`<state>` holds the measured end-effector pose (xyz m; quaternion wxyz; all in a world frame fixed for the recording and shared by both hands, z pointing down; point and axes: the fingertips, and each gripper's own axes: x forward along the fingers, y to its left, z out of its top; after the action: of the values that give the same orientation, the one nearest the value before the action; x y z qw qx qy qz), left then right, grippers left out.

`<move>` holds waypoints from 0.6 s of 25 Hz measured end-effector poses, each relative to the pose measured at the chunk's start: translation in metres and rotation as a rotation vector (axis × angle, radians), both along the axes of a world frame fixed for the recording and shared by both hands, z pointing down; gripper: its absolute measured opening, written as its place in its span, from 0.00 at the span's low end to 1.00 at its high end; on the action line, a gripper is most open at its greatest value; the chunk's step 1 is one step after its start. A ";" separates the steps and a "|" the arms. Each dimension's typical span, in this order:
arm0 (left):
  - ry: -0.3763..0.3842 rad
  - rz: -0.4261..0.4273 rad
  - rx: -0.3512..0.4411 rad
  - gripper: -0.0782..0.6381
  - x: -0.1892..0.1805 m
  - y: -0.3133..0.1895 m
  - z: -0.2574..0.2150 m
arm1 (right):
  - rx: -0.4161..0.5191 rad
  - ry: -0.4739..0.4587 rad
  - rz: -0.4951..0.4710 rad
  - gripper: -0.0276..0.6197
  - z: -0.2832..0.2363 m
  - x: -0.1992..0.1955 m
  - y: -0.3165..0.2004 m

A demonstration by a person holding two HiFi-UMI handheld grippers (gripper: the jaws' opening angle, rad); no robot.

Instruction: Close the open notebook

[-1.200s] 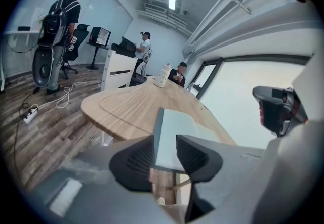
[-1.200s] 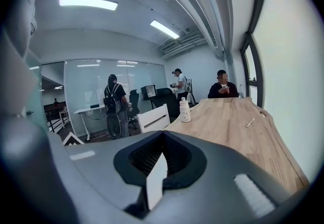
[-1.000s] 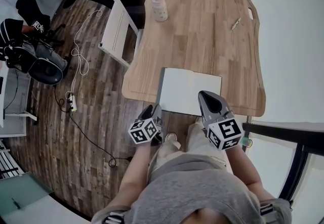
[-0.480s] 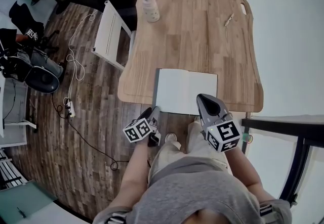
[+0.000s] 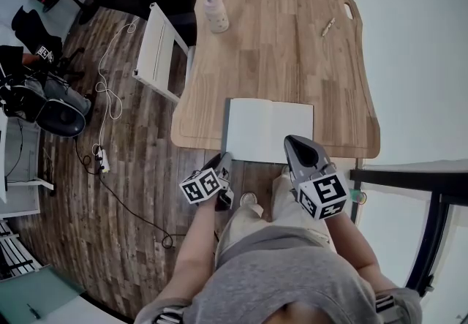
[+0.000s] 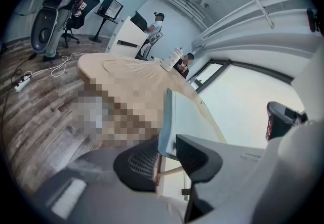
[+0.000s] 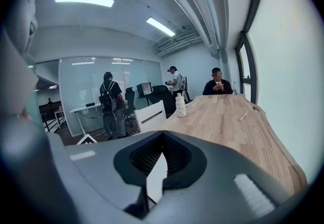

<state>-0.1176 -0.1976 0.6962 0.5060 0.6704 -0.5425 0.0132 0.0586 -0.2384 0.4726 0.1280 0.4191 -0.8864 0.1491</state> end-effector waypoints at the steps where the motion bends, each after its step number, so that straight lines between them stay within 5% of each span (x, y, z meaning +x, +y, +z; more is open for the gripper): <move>1: -0.007 0.000 0.002 0.27 0.000 0.000 -0.001 | 0.003 -0.001 0.003 0.05 -0.001 0.000 0.001; 6: -0.029 -0.011 0.016 0.17 0.000 0.000 -0.010 | 0.010 -0.003 0.019 0.05 -0.003 0.000 0.008; 15: -0.032 -0.002 0.064 0.13 -0.001 0.000 -0.030 | 0.022 -0.006 0.056 0.05 -0.009 0.006 0.022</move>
<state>-0.1187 -0.1980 0.6660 0.4756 0.6854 -0.5513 0.0060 0.0644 -0.2162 0.4637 0.1166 0.4447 -0.8763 0.1438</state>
